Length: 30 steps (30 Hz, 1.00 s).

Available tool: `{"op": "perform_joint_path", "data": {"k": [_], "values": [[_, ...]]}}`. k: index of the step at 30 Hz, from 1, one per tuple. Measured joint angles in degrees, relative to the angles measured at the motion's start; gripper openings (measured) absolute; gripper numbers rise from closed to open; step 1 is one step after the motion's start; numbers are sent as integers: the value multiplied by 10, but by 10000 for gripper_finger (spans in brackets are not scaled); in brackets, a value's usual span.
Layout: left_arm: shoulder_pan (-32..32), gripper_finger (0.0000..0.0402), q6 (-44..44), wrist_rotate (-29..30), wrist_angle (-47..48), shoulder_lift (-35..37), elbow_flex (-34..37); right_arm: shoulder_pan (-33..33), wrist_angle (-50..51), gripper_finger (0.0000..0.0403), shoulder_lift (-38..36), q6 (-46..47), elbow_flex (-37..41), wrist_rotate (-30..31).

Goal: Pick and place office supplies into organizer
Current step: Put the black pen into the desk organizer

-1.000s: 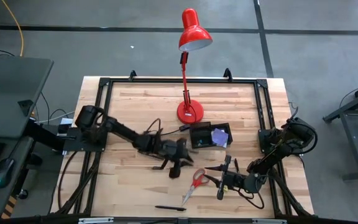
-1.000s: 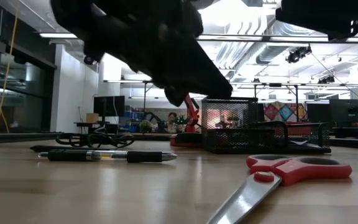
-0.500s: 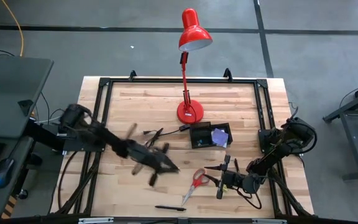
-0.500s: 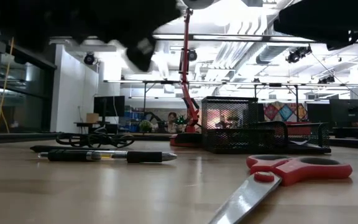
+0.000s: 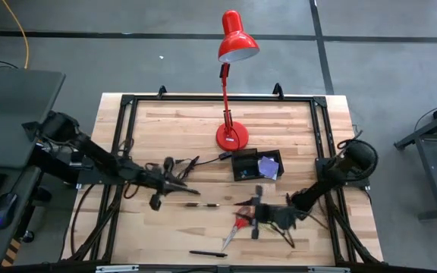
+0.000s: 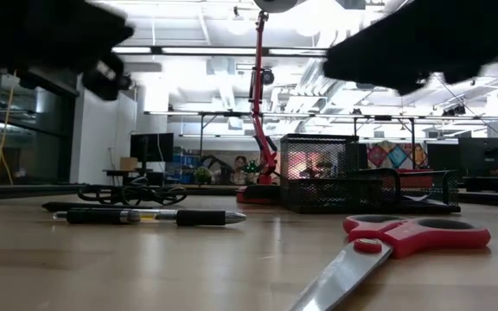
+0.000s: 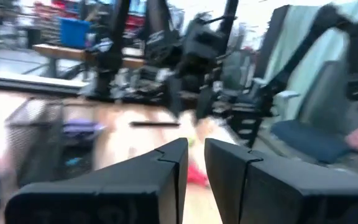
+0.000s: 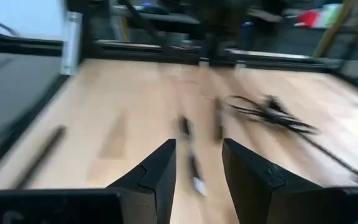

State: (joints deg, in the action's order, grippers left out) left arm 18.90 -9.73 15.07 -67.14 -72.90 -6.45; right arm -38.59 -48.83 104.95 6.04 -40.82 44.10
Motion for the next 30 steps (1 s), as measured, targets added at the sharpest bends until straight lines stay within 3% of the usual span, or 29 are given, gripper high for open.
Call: {"op": "perform_joint_path", "data": {"k": [4, 7, 12, 16, 20, 23, 26, 30], "values": [[2, 49, 35, 11, 2, 49, 28, 42, 35, 124, 23, 5, -57, -89], [2, 49, 49, -23, 2, 80, 27, 68, 106, 124, 47, 3, -113, -134], [2, 53, 53, -48, 55, 118, 17, 100, 285, 124, 93, 22, -222, -134], [1, 91, 67, -81, 67, 132, 7, 109, 320, 124, 124, 9, -277, -145], [3, 150, 74, -70, 64, 145, -4, 115, 334, 124, 128, 19, -285, -154], [3, 183, 37, -95, 98, 150, -11, 127, 348, 124, 131, 60, -278, -175], [3, 197, 31, -116, 110, 147, -10, 138, 369, 124, 139, 75, -275, -206], [2, 199, 30, -97, 109, 146, -11, 146, 357, 124, 143, 44, -275, -210]]}}
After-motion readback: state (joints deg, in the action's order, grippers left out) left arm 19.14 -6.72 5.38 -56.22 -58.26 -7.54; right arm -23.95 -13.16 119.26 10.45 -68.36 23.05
